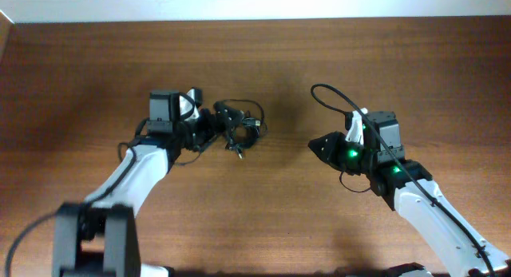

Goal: Untangle cables

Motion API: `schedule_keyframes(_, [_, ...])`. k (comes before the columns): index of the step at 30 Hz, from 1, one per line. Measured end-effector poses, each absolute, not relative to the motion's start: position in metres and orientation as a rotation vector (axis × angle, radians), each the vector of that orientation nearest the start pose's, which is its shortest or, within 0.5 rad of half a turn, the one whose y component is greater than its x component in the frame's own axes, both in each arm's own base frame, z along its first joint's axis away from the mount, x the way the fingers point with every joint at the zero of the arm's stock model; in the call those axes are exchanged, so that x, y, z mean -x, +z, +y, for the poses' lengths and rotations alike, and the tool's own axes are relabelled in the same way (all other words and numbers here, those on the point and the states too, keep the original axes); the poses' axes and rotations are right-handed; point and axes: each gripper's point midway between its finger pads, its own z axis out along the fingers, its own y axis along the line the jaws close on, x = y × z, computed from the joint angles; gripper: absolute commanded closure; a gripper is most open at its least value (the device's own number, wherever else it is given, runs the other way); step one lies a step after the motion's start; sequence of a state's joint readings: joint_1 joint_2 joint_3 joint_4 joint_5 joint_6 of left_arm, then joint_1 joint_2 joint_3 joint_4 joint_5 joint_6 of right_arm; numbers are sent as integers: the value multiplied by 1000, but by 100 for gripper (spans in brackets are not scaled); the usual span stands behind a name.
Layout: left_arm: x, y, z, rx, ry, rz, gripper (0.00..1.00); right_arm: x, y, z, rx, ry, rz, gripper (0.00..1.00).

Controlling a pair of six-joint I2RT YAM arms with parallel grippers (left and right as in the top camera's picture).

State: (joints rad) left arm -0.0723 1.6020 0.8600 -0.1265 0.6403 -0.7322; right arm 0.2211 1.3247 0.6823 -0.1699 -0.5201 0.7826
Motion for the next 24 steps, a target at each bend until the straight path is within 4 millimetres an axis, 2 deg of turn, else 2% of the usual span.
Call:
schedule_keyframes(2, [-374, 100, -112, 669, -994, 2472, 1, -314, 108, 158, -441, 1066, 2489, 78])
schedule_keyframes(5, [-356, 111, -77, 896, -756, 2440, 1, -312, 107, 158, -441, 1062, 2497, 78])
schedule_keyframes(7, [-354, 128, -70, 941, -742, 2376, 1, -312, 106, 158, -440, 1060, 2501, 78])
schedule_keyframes(9, [-353, 138, -76, 936, -797, 2356, 0, -312, 106, 158, -438, 1060, 2501, 78])
schedule_keyframes(11, [-350, 140, -87, 930, -859, 2372, 2, -311, 106, 158, -438, 1059, 2503, 78])
schedule_keyframes(12, [-348, 138, -96, 942, -886, 2389, 2, -311, 106, 158, -438, 1059, 2504, 78])
schedule_keyframes(14, [-343, 128, -112, 1012, -931, 2426, 8, -311, 105, 157, -439, 1057, 2507, 78])
schedule_keyframes(16, [-340, 110, -136, 1076, -959, 2486, 10, -308, 103, 157, -447, 1051, 2525, 78])
schedule_keyframes(18, [-345, 98, -155, 976, -950, 2516, 10, -304, 100, 156, -456, 1046, 2544, 78])
schedule_keyframes(20, [-345, 88, -166, 736, -863, 2574, 14, -300, 96, 155, -468, 1038, 2569, 78])
schedule_keyframes(22, [-337, 78, -158, 604, -731, 2641, 16, -295, 92, 154, -481, 1027, 2594, 77])
schedule_keyframes(24, [-333, 80, -132, 427, -456, 2715, 15, -293, 89, 151, -496, 1006, 2610, 77])
